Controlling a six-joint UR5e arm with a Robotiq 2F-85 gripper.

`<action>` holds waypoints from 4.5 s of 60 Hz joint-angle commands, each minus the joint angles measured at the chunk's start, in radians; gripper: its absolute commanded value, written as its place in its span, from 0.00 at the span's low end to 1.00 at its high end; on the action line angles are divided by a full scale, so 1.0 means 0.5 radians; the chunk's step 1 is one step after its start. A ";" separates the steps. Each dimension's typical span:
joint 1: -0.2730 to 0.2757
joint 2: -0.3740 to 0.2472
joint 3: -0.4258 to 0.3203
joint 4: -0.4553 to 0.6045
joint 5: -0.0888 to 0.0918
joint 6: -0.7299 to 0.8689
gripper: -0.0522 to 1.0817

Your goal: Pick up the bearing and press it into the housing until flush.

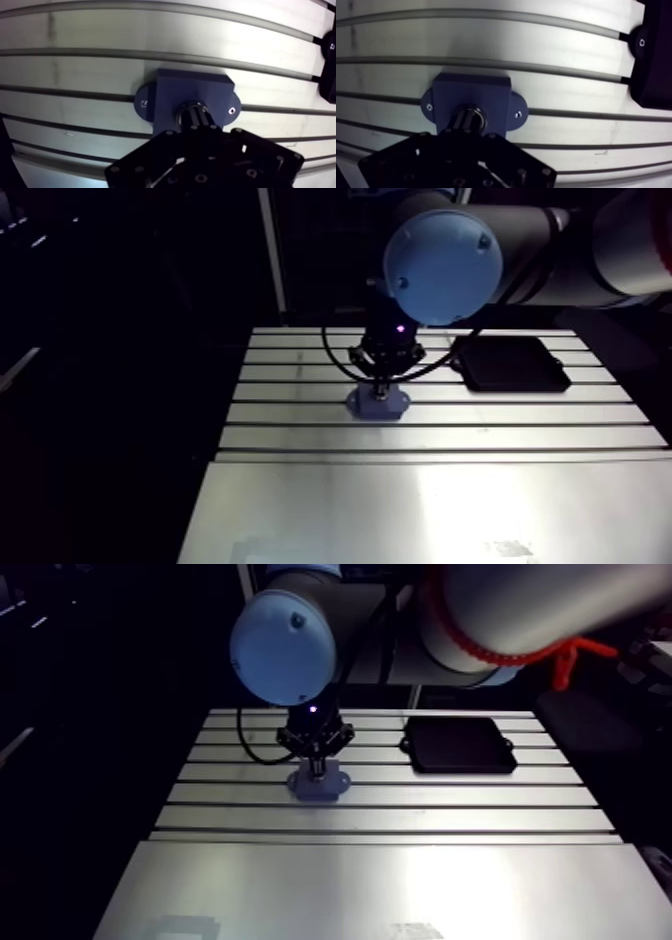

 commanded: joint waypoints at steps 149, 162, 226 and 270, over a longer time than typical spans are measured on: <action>0.000 -0.009 0.037 0.007 -0.001 -0.040 1.00; 0.003 -0.006 0.037 0.007 -0.001 -0.040 1.00; 0.003 -0.003 0.043 0.004 -0.004 -0.040 1.00; 0.000 -0.012 0.040 0.007 -0.001 -0.043 1.00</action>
